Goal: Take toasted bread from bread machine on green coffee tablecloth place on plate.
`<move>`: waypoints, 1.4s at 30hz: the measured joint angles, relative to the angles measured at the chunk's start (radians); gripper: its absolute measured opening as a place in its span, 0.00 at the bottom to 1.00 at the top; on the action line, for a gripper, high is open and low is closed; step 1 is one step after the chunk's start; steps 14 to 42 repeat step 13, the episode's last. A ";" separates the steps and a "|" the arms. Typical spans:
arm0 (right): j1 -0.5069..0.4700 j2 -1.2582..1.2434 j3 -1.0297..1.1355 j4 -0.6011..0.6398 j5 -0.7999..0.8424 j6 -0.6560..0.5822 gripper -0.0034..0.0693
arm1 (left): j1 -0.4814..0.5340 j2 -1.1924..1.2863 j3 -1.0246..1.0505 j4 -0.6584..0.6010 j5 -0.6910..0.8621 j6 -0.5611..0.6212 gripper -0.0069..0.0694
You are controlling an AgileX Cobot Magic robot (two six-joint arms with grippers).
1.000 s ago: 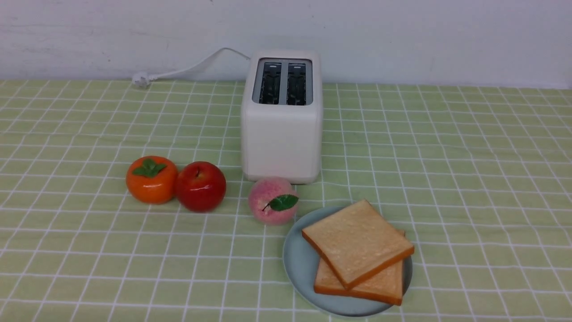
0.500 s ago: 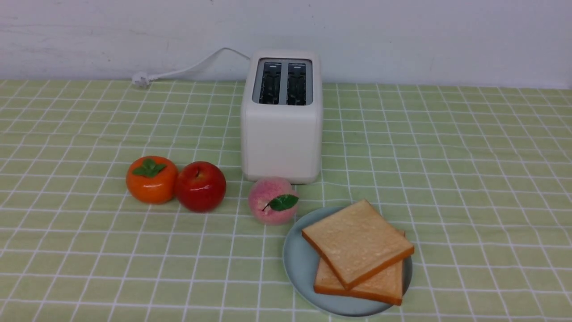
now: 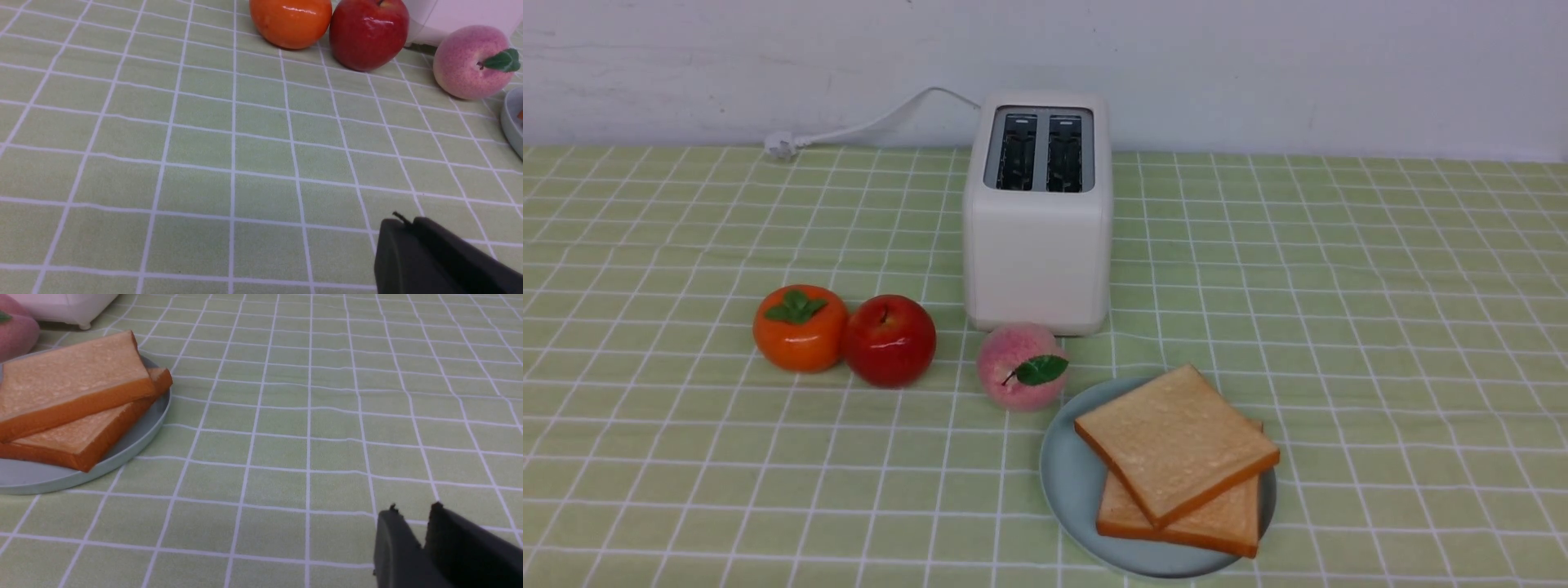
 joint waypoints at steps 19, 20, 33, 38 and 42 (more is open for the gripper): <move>0.000 0.000 0.000 0.000 0.000 0.001 0.25 | 0.000 0.000 0.000 0.000 0.000 0.000 0.14; 0.000 0.000 0.000 0.000 0.000 0.001 0.25 | 0.000 0.000 0.000 0.000 0.000 0.000 0.14; 0.000 0.000 0.000 0.000 0.000 0.001 0.25 | 0.000 0.000 0.000 0.000 0.000 0.000 0.14; 0.000 0.000 0.000 0.000 0.000 0.001 0.25 | 0.000 0.000 0.000 0.000 0.000 0.000 0.14; 0.000 0.000 0.000 0.000 0.000 0.001 0.25 | 0.000 0.000 0.000 0.000 0.000 0.000 0.14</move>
